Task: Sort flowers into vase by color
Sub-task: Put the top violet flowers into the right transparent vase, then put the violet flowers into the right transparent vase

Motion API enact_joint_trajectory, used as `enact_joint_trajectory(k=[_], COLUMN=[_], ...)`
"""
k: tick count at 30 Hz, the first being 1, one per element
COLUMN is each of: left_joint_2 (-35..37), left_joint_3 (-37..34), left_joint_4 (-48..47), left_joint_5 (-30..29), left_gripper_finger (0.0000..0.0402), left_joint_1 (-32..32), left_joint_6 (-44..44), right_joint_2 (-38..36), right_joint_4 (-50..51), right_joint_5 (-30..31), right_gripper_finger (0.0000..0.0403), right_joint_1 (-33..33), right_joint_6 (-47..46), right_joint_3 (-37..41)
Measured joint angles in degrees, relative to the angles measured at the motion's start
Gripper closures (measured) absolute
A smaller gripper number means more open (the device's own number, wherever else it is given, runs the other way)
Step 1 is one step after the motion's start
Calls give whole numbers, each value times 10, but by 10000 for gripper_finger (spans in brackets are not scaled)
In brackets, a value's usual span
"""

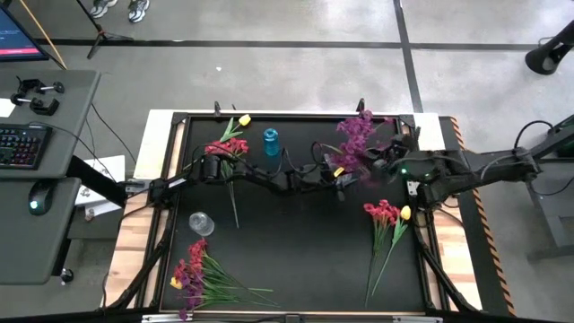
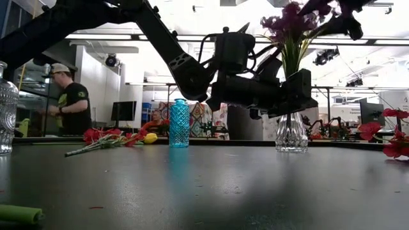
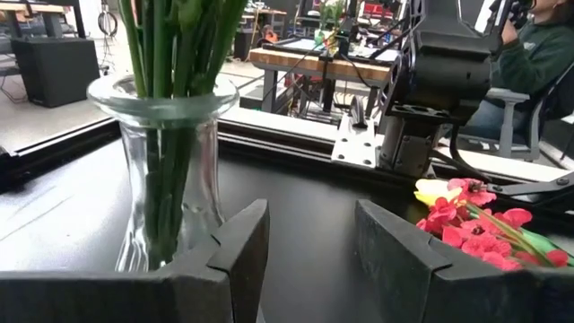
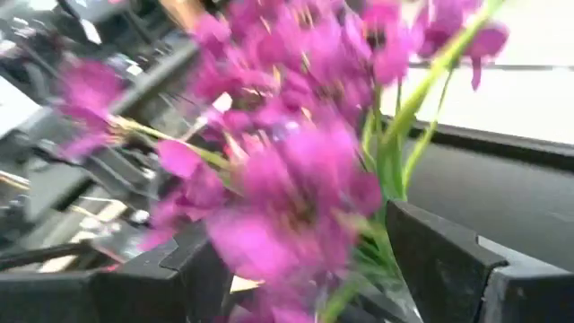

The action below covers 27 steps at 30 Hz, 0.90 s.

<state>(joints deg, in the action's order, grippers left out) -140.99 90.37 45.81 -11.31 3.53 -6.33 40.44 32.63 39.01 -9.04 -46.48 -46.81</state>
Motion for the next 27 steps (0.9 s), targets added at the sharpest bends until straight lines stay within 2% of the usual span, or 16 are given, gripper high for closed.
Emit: enact_joint_trajectory(k=[13,24,27], left_joint_2=[0,1,3], left_joint_3=[0,0,0], left_joint_4=[-15,-16,-19], left_joint_5=[2,24,58], left_gripper_finger=[248,248,248], left_joint_1=[0,-2,-3], left_joint_6=[5,5,4], right_joint_2=[-98,-138,-135], right_joint_4=[-29,-177,-210], right_joint_5=[2,72,82], right_gripper_finger=[137,137,137], right_joint_1=[0,0,0], right_joint_6=[53,242,288], right_joint_3=[0,0,0])
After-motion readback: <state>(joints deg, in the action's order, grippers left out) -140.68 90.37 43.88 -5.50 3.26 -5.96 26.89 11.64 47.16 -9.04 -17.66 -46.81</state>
